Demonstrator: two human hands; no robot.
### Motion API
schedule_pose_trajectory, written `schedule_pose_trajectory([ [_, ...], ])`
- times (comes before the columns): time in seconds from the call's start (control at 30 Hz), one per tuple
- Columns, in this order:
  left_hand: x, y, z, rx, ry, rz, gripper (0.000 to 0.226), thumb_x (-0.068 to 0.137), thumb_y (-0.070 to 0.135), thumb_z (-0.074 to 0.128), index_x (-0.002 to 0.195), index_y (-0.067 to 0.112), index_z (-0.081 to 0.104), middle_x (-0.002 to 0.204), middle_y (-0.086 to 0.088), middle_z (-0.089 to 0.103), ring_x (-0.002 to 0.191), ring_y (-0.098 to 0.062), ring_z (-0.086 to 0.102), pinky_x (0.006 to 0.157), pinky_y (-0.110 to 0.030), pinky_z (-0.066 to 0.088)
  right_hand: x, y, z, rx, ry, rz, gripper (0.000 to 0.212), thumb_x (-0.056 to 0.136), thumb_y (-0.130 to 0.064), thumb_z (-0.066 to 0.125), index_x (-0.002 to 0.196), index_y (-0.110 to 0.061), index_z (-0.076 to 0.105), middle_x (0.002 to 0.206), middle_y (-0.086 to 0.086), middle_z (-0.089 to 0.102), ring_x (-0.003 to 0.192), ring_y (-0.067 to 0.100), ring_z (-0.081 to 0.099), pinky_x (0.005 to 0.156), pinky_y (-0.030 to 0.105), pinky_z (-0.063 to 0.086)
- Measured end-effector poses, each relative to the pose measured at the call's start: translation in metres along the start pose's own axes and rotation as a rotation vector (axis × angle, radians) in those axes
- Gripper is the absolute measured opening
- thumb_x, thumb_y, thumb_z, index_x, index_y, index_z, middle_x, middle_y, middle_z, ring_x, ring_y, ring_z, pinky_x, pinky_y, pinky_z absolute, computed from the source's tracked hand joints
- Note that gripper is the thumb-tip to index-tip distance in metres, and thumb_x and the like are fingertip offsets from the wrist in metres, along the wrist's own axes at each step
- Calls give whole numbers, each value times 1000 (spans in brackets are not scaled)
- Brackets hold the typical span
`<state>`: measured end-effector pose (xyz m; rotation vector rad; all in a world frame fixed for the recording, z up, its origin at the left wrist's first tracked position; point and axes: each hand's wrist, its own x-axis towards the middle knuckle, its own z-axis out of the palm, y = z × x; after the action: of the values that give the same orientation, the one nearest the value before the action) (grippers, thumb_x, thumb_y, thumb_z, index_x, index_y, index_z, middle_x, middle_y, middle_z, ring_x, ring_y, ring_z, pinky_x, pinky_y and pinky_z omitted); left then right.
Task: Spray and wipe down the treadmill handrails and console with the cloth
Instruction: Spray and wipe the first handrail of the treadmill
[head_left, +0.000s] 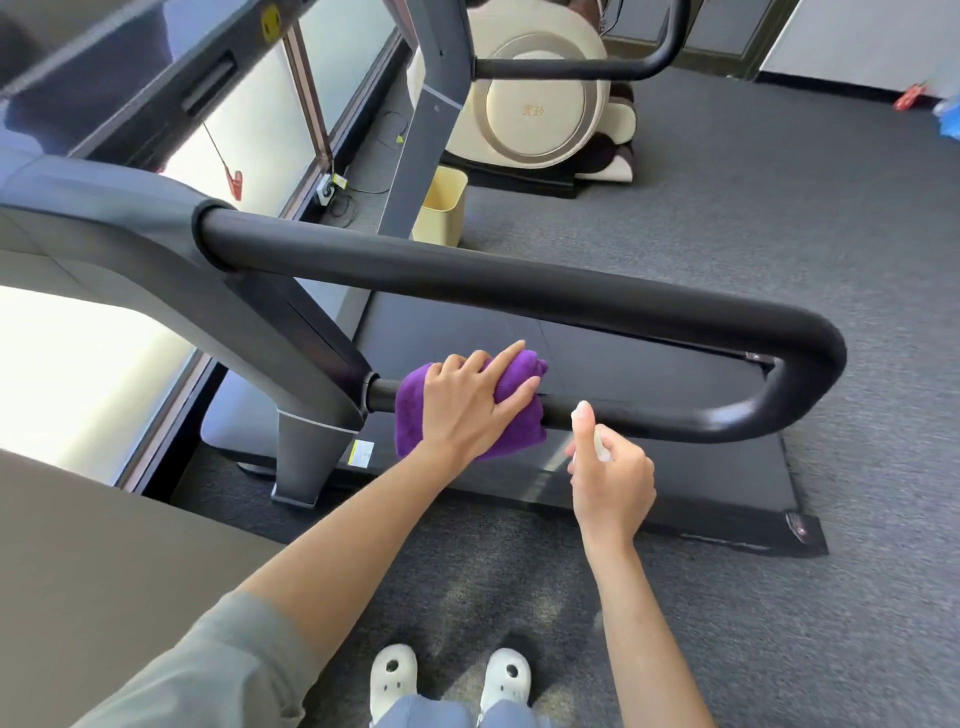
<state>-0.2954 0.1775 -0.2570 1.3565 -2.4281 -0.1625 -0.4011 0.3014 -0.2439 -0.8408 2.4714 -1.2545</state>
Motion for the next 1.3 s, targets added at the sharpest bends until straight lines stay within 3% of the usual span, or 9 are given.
schedule_pose_trajectory([
  [0.07, -1, 2, 1, -9, -10, 42, 64, 90, 71, 23, 129, 35, 59, 97, 3, 67, 86, -24, 62, 73, -36, 44, 0, -1, 0, -11, 3, -24, 87, 76, -85, 23, 61, -7, 57, 58, 13, 61, 66, 32, 59, 68, 37, 46],
  [0.2, -4, -41, -8, 65, -23, 59, 66, 88, 76, 24, 105, 26, 65, 94, 0, 64, 84, -24, 58, 73, -36, 43, -2, -7, 2, -25, -16, -33, 87, 74, -84, 23, 61, -6, 60, 56, 9, 61, 66, 32, 59, 65, 35, 41],
  [0.3, -7, -84, -15, 138, 2, 83, 69, 92, 74, 21, 94, 21, 65, 88, -4, 64, 79, -25, 56, 72, -38, 46, -4, -8, 9, -43, -20, -52, 92, 75, -85, 23, 64, -2, 60, 58, 14, 62, 67, 33, 60, 69, 36, 46],
  [0.4, -5, -81, -12, 91, 3, 64, 67, 93, 70, 21, 90, 21, 66, 88, -2, 66, 80, -24, 59, 76, -39, 47, -4, -5, 14, -56, -27, -39, 95, 75, -86, 22, 67, 1, 60, 61, 17, 62, 69, 35, 60, 72, 38, 49],
  [0.67, 3, -4, -1, 91, -42, 13, 64, 92, 66, 19, 101, 28, 70, 94, 0, 68, 82, -28, 62, 70, -38, 43, 5, 7, -11, 18, 6, 43, 80, 75, -83, 27, 56, -12, 57, 51, 1, 58, 64, 31, 61, 71, 39, 48],
  [0.8, 10, 54, 4, 42, -98, 77, 75, 87, 72, 11, 99, 26, 68, 98, 0, 67, 83, -25, 62, 69, -35, 42, 8, 19, -30, 25, 59, 49, 82, 77, -83, 29, 59, -8, 58, 54, 11, 59, 63, 35, 62, 71, 38, 50],
  [1.0, 3, -3, -2, 34, -88, 70, 73, 82, 80, 19, 99, 27, 66, 91, 0, 63, 83, -29, 61, 75, -39, 47, 17, 30, -41, 10, 72, 37, 86, 79, -81, 30, 63, -1, 58, 57, 16, 59, 64, 36, 61, 72, 39, 50],
  [1.13, 3, -44, -8, 28, -109, -17, 79, 81, 82, 14, 106, 27, 66, 100, -4, 65, 93, -32, 61, 85, -43, 46, 19, 32, -43, 55, 62, 54, 79, 79, -79, 30, 57, -8, 58, 51, 3, 58, 62, 30, 62, 71, 37, 48],
  [1.3, 8, -9, 1, 181, -70, -56, 75, 89, 70, 15, 89, 24, 74, 85, -4, 68, 80, -32, 62, 72, -38, 43, 24, 40, -47, 68, 36, 52, 80, 78, -80, 29, 55, -9, 57, 50, 0, 57, 62, 28, 61, 69, 36, 46],
])
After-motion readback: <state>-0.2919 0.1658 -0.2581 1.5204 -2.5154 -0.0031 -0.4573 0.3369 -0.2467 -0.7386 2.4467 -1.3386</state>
